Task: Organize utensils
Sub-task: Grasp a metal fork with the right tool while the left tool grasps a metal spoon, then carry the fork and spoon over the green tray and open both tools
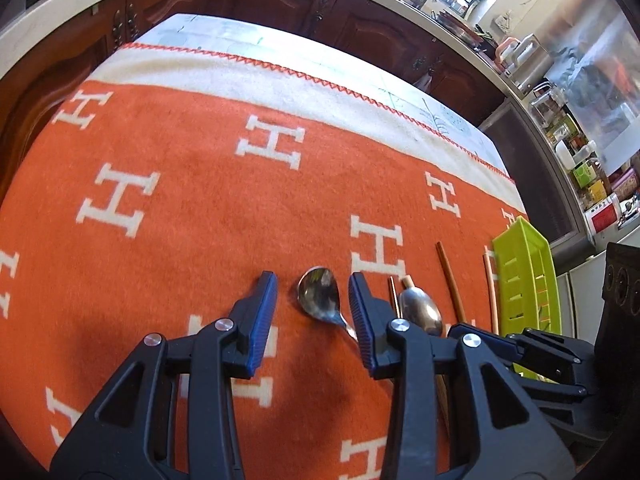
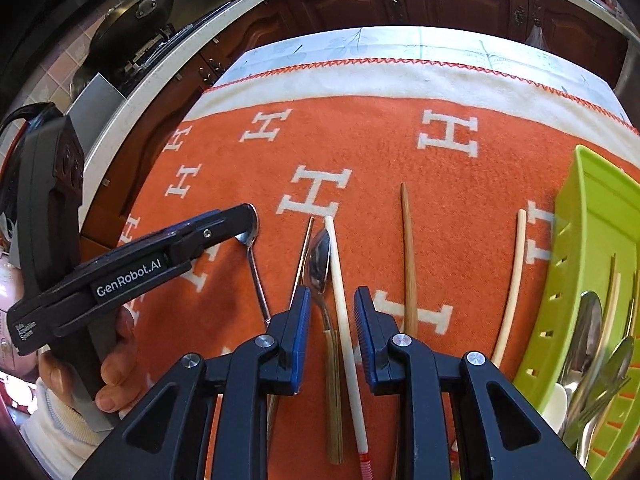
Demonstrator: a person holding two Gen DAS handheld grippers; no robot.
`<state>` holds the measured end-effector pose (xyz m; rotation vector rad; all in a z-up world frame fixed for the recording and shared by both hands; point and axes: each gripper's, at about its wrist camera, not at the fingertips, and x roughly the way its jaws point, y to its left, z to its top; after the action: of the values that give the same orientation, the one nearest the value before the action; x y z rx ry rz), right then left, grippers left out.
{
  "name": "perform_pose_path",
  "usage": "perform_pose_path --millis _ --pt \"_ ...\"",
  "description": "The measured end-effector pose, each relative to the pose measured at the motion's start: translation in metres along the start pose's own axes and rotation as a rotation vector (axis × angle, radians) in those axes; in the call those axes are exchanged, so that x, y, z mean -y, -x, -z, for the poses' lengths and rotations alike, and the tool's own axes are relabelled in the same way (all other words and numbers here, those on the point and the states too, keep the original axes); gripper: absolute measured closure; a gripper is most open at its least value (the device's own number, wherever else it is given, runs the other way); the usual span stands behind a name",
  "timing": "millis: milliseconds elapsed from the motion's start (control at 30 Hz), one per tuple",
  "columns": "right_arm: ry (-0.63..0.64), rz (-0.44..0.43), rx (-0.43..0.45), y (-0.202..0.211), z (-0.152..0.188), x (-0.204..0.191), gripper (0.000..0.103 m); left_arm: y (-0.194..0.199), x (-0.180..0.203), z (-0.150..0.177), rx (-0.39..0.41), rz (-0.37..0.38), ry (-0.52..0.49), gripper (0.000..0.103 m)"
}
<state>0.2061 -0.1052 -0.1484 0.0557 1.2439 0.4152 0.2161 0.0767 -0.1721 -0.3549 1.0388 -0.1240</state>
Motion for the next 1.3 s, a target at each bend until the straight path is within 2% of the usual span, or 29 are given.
perform_pose_path --millis 300,333,400,500,633,833,867,900,933,1100,1300 --pt "0.053 0.035 0.024 -0.009 -0.004 -0.01 0.081 -0.008 0.014 -0.003 0.016 -0.02 -0.053 0.068" --pt "0.065 0.042 0.034 -0.009 -0.004 -0.013 0.081 -0.009 0.016 -0.003 0.018 -0.018 -0.053 0.069" --pt "0.091 0.054 0.049 -0.008 -0.003 -0.018 0.083 -0.01 0.015 -0.002 0.017 -0.012 -0.053 0.083" --pt "0.132 0.06 0.072 -0.005 -0.001 -0.026 0.088 -0.014 0.016 0.0 0.011 0.015 -0.039 0.09" --pt "0.173 0.07 0.083 -0.003 0.001 -0.035 0.09 -0.014 0.013 0.002 0.007 0.044 -0.03 0.092" --pt "0.156 0.052 0.055 -0.012 0.002 -0.034 0.091 -0.018 0.017 0.007 -0.006 0.104 -0.022 0.092" --pt "0.151 0.047 0.048 -0.013 0.001 -0.033 0.093 -0.019 0.018 0.008 -0.006 0.107 -0.024 0.092" --pt "0.149 0.041 0.043 -0.015 0.001 -0.033 0.095 -0.02 0.021 0.01 -0.007 0.111 -0.026 0.095" --pt "0.148 0.038 0.043 -0.015 0.001 -0.033 0.095 -0.021 0.021 0.01 -0.014 0.117 -0.027 0.101" --pt "0.143 0.015 0.052 -0.012 0.003 -0.032 0.098 -0.02 0.02 0.011 -0.02 0.146 -0.009 0.102" --pt "0.097 -0.027 0.093 0.008 0.006 -0.024 0.101 0.003 0.013 0.008 -0.01 0.196 0.014 0.102"
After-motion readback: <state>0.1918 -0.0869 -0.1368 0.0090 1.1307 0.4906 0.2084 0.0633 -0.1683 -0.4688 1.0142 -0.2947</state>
